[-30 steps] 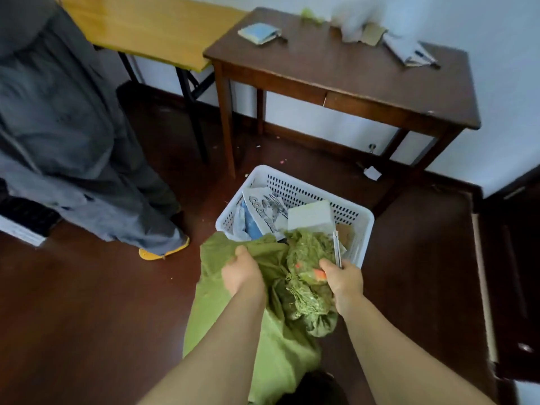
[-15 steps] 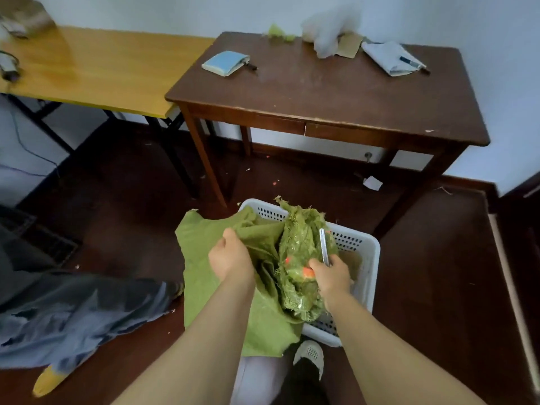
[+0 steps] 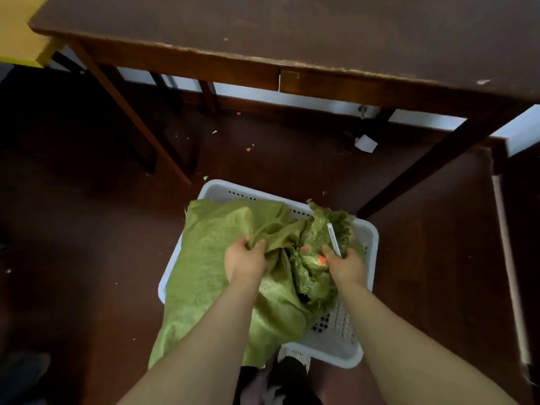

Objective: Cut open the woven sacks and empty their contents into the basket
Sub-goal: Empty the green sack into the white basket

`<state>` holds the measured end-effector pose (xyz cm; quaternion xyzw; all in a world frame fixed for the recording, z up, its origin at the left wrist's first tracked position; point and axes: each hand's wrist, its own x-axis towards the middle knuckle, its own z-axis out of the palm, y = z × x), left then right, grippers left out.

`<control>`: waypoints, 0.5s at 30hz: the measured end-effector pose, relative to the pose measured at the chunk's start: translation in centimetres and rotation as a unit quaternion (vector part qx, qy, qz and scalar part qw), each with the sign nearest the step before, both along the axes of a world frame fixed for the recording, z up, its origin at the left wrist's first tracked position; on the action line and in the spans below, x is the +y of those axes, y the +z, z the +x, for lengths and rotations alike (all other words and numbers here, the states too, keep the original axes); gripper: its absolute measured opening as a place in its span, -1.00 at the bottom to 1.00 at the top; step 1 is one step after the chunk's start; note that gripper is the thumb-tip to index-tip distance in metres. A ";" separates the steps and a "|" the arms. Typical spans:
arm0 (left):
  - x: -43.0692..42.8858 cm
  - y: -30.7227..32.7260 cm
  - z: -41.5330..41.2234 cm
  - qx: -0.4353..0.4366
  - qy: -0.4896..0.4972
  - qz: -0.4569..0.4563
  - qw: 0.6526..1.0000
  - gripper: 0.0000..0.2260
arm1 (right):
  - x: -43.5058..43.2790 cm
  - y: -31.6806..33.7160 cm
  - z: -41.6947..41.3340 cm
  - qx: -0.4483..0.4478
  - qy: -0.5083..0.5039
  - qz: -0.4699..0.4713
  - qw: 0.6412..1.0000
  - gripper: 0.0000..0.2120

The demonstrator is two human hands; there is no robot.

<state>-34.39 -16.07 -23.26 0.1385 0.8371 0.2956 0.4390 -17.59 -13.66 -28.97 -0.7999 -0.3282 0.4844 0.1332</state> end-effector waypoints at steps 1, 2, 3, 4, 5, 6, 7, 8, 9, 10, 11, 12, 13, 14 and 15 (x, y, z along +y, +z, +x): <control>0.2 -1.3 -0.2 0.027 -0.042 -0.029 0.998 -0.64 | 0.5 -1.0 0.4 -0.005 0.001 -0.010 1.000 -0.44; 0.4 -2.7 -0.3 0.056 -0.083 -0.052 0.994 -0.67 | 0.9 -1.8 0.6 -0.006 0.000 -0.022 1.000 -0.35; 0.5 -3.8 -0.4 0.083 -0.124 -0.070 0.986 -0.70 | 1.1 -2.5 0.7 -0.003 -0.004 -0.034 0.999 -0.25; 0.5 -4.9 -0.4 0.114 -0.170 -0.085 0.975 -0.71 | 1.3 -3.4 0.9 0.003 -0.011 -0.045 0.999 -0.17; 0.6 -5.8 -0.3 0.154 -0.220 -0.094 0.959 -0.71 | 1.3 -4.2 1.1 0.008 -0.022 -0.051 0.998 -0.13; 0.7 -6.4 -0.3 0.195 -0.267 -0.090 0.940 -0.70 | 1.2 -4.8 1.3 0.005 -0.032 -0.057 0.998 -0.11; 0.8 -7.0 -0.3 0.226 -0.299 -0.072 0.924 -0.68 | 1.1 -5.1 1.4 0.001 -0.040 -0.061 0.997 -0.10; 0.9 -7.3 -0.3 0.240 -0.307 -0.043 0.920 -0.64 | 1.0 -5.5 1.7 -0.018 -0.042 -0.067 0.997 -0.12; 1.1 -7.5 -0.5 0.240 -0.296 -0.016 0.925 -0.62 | 0.8 -5.8 1.9 -0.060 -0.041 -0.069 0.995 -0.18; 1.3 -7.6 -0.8 0.241 -0.272 0.006 0.932 -0.63 | 0.5 -5.9 2.2 -0.118 -0.044 -0.066 0.990 -0.25; 1.5 -7.8 -1.4 0.255 -0.250 0.022 0.934 -0.66 | 0.1 -5.9 2.4 -0.165 -0.056 -0.051 0.983 -0.31; 1.7 -7.9 -2.1 0.282 -0.234 0.023 0.930 -0.70 | -0.3 -5.9 2.4 -0.191 -0.068 -0.023 0.979 -0.37; 1.8 -8.1 -3.0 0.310 -0.224 0.010 0.924 -0.71 | -0.7 -5.8 2.2 -0.200 -0.074 0.013 0.977 -0.43; 2.0 -8.2 -4.0 0.328 -0.212 -0.015 0.920 -0.68 | -0.8 -5.8 1.8 -0.199 -0.065 0.048 0.977 -0.51; 2.2 -8.3 -5.0 0.332 -0.196 -0.043 0.921 -0.61 | -0.8 -5.4 1.1 -0.195 -0.044 0.074 0.977 -0.56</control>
